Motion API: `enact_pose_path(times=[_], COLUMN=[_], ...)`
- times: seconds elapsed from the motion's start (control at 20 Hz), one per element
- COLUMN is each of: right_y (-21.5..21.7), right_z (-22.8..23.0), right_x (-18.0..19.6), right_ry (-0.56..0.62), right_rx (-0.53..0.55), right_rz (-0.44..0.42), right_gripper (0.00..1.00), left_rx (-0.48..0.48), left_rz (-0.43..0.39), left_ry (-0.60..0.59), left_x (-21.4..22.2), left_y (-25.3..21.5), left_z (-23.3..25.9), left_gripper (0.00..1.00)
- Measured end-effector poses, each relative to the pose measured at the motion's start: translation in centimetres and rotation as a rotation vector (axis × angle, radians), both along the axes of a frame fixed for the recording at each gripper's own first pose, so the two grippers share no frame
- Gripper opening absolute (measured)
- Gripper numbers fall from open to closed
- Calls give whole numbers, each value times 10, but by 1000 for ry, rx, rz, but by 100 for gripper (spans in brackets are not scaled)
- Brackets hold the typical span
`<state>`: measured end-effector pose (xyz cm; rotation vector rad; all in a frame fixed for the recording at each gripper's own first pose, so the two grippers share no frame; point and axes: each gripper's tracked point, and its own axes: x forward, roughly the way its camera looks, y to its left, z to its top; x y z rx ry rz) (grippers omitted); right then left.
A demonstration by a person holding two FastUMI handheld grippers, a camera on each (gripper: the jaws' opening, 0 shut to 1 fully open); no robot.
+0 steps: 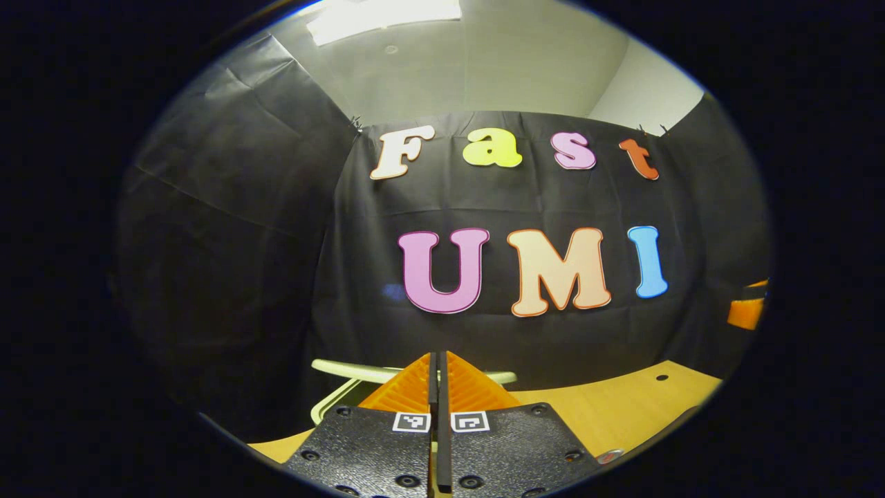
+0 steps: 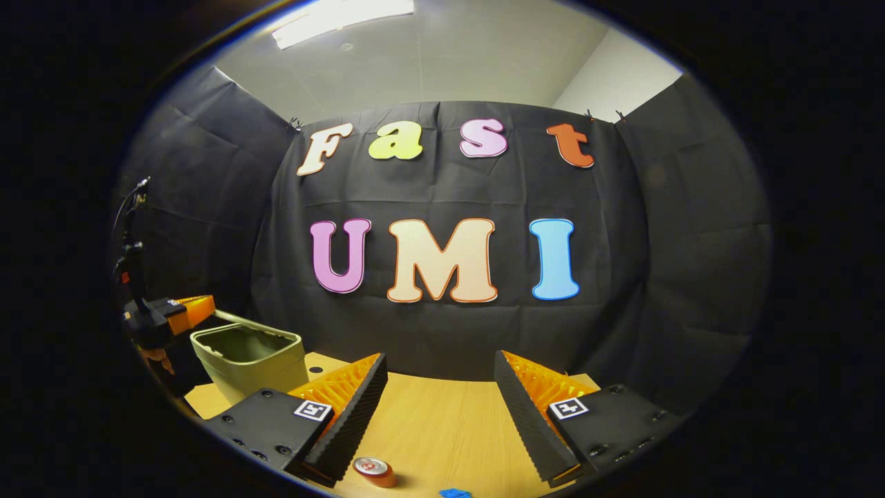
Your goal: Press the lid of the desktop garbage bin to open it, pick up the crumpled paper on the desktop and throw it into the bin, then pick up the pop can on the desktop and drop it into the bin, and finally close the garbage bin lid.
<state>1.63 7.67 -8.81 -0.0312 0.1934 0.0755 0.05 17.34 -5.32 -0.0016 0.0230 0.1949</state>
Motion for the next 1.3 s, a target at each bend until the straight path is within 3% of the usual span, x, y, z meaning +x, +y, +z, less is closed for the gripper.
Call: enact_pose_path(times=[0.35,0.45,0.6,0.65,0.85,1.3], right_y=[-34,-41,-47,-49,-51,-50], right_z=[-31,-49,-77,-87,-139,-260], right_x=[-6,-10,-15,-17,-30,-72], right_ry=[66,102,163,180,282,525], right_rx=[-18,-23,-20,-22,-33,-70], right_rz=[41,56,79,89,121,165], right_gripper=[98,98,98,98,98,98], left_rx=[-21,-21,-7,-5,4,47], left_rz=[-86,-131,-152,-154,-156,-124], left_ry=[-15,-1,5,11,25,73], left_x=[-6,-8,-13,-15,-27,-48], left_y=[-66,-90,-111,-117,-135,-137], left_z=[19,18,20,20,21,19], left_gripper=[4,24,67,66,90,89])
